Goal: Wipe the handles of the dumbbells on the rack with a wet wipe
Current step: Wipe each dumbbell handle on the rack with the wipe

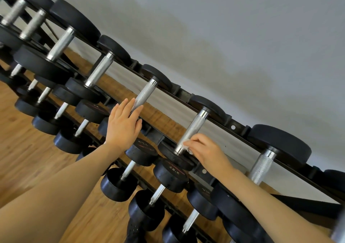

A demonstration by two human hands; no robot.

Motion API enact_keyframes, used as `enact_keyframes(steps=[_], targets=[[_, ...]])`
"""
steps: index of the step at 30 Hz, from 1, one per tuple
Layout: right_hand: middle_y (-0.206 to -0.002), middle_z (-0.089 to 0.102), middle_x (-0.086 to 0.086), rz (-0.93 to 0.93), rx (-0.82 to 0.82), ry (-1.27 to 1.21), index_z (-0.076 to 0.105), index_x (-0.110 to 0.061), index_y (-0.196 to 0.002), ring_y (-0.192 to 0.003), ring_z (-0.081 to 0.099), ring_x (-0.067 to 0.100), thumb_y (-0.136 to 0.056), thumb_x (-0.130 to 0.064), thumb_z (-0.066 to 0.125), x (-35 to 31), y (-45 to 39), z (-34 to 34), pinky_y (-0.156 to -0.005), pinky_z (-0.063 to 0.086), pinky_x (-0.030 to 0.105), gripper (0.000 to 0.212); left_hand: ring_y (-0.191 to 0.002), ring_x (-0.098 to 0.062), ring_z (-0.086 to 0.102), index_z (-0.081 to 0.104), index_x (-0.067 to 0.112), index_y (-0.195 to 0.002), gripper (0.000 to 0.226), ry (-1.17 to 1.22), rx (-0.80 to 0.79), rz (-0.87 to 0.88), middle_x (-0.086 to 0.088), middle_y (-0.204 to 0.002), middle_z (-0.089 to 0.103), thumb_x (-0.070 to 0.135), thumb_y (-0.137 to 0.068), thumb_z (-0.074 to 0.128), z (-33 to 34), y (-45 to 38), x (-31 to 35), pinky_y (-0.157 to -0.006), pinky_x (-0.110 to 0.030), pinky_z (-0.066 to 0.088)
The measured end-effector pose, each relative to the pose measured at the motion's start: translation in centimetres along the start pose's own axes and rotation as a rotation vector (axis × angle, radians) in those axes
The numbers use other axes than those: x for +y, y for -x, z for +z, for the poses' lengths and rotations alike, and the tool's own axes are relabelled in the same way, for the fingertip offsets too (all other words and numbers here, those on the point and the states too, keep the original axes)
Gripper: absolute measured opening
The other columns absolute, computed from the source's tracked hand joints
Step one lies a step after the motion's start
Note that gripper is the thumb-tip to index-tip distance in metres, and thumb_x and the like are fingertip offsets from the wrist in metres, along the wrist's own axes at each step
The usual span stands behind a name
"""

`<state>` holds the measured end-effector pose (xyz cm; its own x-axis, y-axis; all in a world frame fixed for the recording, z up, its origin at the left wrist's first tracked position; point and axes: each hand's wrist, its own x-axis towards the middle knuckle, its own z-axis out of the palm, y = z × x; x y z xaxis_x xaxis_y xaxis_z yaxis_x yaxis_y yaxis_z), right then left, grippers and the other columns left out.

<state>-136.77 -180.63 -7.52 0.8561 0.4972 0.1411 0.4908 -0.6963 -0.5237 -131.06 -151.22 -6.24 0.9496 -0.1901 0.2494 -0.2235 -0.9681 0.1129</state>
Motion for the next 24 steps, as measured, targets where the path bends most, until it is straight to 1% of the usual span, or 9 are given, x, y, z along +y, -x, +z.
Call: enact_keyframes(steps=[1,2,4,7,12,15,17,20,24], targets=[[-0.102,0.058,0.003,0.041,-0.001,-0.053,0.067,-0.008,-0.113,-0.09,0.055,0.011,-0.094,-0.016,0.055,-0.6,0.0,-0.6,-0.077,0.053,0.029,0.024,-0.144,-0.038,0.032,0.054,0.012,-0.139,0.045,0.024,-0.021,-0.036,-0.017,-0.151,0.042,0.019,-0.095,0.061,-0.3,0.0,0.5,-0.118,-0.05,0.014],[-0.101,0.059,0.003,0.047,0.032,-0.076,0.067,-0.008,-0.112,-0.089,0.054,0.008,-0.094,-0.02,0.056,-0.7,0.0,-0.9,-0.077,0.053,0.027,0.025,-0.145,-0.037,0.029,0.052,0.013,-0.141,0.046,0.056,-0.041,-0.066,-0.017,-0.154,0.039,0.02,-0.096,0.06,-0.6,0.0,1.1,-0.118,-0.049,0.012],[-0.103,0.059,0.004,0.139,0.076,-0.143,0.069,-0.009,-0.11,-0.09,0.052,0.008,-0.096,-0.032,0.049,-1.2,0.0,-1.9,-0.08,0.049,0.025,0.033,-0.146,-0.036,0.028,0.053,0.013,-0.141,0.045,0.118,-0.053,-0.079,-0.017,-0.154,0.037,0.02,-0.097,0.059,-1.3,0.7,2.6,-0.118,-0.049,0.013],[-0.104,0.059,0.001,0.245,0.146,-0.203,0.07,-0.01,-0.108,-0.09,0.049,0.001,-0.096,-0.022,0.053,-2.0,0.8,-3.9,-0.08,0.043,0.013,0.025,-0.144,-0.035,0.032,0.055,0.015,-0.139,0.044,0.178,-0.049,-0.073,-0.017,-0.153,0.04,0.02,-0.096,0.061,-2.4,2.8,5.7,-0.117,-0.051,0.022],[-0.1,0.052,-0.009,0.258,0.231,-0.164,0.069,-0.012,-0.112,-0.092,0.056,0.008,-0.091,-0.009,0.064,-2.6,4.5,-7.2,-0.082,0.05,0.02,0.022,-0.143,-0.032,0.035,0.056,0.018,-0.138,0.045,0.219,-0.063,-0.111,-0.013,-0.152,0.042,0.034,-0.099,0.043,-3.3,6.8,11.1,-0.116,-0.046,0.02],[-0.098,0.051,-0.013,0.323,0.277,-0.172,0.069,-0.012,-0.111,-0.095,0.055,0.004,-0.092,-0.009,0.063,-2.4,6.8,-9.1,-0.083,0.05,0.018,0.02,-0.14,-0.035,0.04,0.059,0.016,-0.135,0.039,0.223,-0.045,-0.122,-0.015,-0.149,0.046,0.024,-0.097,0.06,-3.4,8.3,13.7,-0.113,-0.048,0.025],[-0.097,0.049,-0.017,0.376,0.305,-0.162,0.069,-0.012,-0.11,-0.096,0.054,-0.002,-0.093,-0.011,0.062,-2.3,8.5,-10.1,-0.082,0.047,0.012,0.018,-0.137,-0.037,0.044,0.061,0.015,-0.132,0.041,0.223,-0.032,-0.082,-0.016,-0.147,0.048,0.019,-0.092,0.067,-3.5,8.8,15.3,-0.111,-0.05,0.028],[-0.1,0.049,-0.012,0.445,0.328,-0.117,0.069,-0.012,-0.111,-0.092,0.054,-0.002,-0.093,-0.013,0.062,-2.3,11.0,-11.1,-0.081,0.047,0.01,0.02,-0.135,-0.036,0.046,0.061,0.014,-0.131,0.035,0.245,0.006,0.006,-0.016,-0.145,0.05,0.023,-0.097,0.058,-3.6,9.0,17.8,-0.111,-0.05,0.028],[-0.101,0.051,-0.008,0.487,0.36,-0.065,0.069,-0.011,-0.115,-0.089,0.053,0.0,-0.092,-0.011,0.063,-2.8,14.5,-11.0,-0.081,0.043,0.008,0.024,-0.133,-0.034,0.049,0.064,0.014,-0.128,0.047,0.328,-0.047,0.065,-0.015,-0.142,0.053,0.034,-0.096,0.036,-4.3,9.4,21.6,-0.109,-0.048,0.03]])
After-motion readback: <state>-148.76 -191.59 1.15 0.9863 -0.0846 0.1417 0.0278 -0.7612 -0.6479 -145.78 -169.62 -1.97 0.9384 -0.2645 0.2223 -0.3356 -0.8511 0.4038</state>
